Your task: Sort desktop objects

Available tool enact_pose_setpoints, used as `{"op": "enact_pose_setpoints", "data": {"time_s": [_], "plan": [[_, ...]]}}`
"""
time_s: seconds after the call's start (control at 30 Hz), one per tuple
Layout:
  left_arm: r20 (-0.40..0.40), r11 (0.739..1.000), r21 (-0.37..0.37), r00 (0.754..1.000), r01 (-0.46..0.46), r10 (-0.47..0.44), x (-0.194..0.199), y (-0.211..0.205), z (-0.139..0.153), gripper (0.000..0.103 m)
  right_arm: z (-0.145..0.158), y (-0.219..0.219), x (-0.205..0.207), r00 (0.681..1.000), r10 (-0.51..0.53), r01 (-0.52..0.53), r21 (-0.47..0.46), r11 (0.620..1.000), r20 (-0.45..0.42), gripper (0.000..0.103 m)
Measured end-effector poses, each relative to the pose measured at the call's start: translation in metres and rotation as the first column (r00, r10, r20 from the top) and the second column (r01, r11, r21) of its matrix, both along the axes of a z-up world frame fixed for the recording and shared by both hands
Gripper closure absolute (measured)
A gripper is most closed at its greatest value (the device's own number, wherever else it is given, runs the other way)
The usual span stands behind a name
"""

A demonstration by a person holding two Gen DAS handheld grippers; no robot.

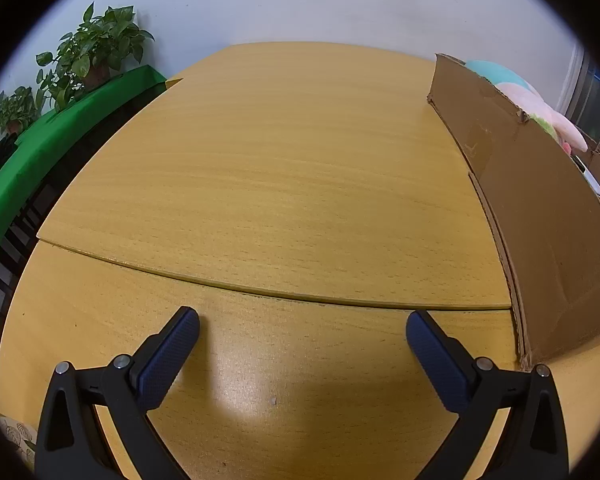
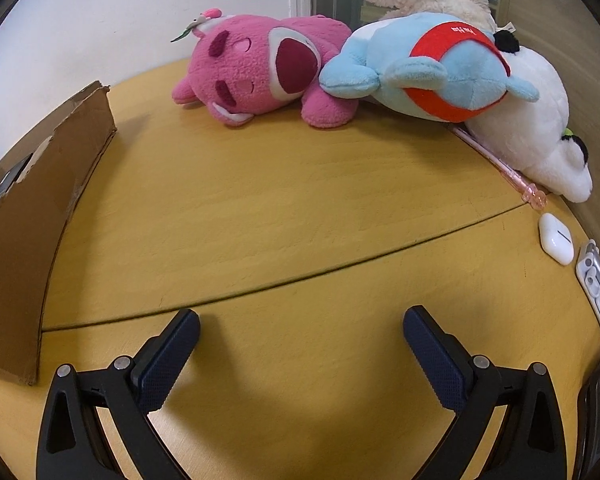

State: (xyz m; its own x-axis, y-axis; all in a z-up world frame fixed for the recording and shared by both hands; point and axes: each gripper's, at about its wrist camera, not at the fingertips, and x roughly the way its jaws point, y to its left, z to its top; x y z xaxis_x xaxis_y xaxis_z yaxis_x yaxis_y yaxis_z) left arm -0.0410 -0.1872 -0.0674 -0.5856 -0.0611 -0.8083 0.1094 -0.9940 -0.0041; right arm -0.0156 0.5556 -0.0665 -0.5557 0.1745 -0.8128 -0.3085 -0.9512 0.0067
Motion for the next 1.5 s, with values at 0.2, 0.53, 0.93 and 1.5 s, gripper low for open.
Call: {"op": "enact_pose_setpoints", "data": {"time_s": [0.2, 0.53, 0.93, 1.5], "plan": [[0.002, 1.000, 0.001, 1.000, 0.001, -0.001, 0.0018, -0.0016, 0.0017, 0.000, -0.0004, 0.0010, -0.0019, 1.000, -0.002, 0.002, 0.000, 1.000, 0.001, 0.000], [0.001, 1.000, 0.001, 1.000, -0.002, 0.002, 0.0038, -0.0022, 0.0009, 0.000, -0.0009, 0.0013, -0.0020, 1.000, -0.001, 0.001, 0.000, 1.000, 0.001, 0.000], [0.001, 1.000, 0.001, 1.000, -0.003, 0.003, 0.0036, -0.0016, 0.0009, 0.000, -0.0013, 0.0015, -0.0022, 1.000, -0.001, 0.001, 0.000, 1.000, 0.000, 0.000], [0.001, 1.000, 0.001, 1.000, -0.004, 0.004, 0.0035, -0.0008, 0.0004, 0.000, -0.0019, 0.0025, -0.0017, 1.000, 0.000, 0.000, -0.001, 1.000, 0.000, 0.000]]}}
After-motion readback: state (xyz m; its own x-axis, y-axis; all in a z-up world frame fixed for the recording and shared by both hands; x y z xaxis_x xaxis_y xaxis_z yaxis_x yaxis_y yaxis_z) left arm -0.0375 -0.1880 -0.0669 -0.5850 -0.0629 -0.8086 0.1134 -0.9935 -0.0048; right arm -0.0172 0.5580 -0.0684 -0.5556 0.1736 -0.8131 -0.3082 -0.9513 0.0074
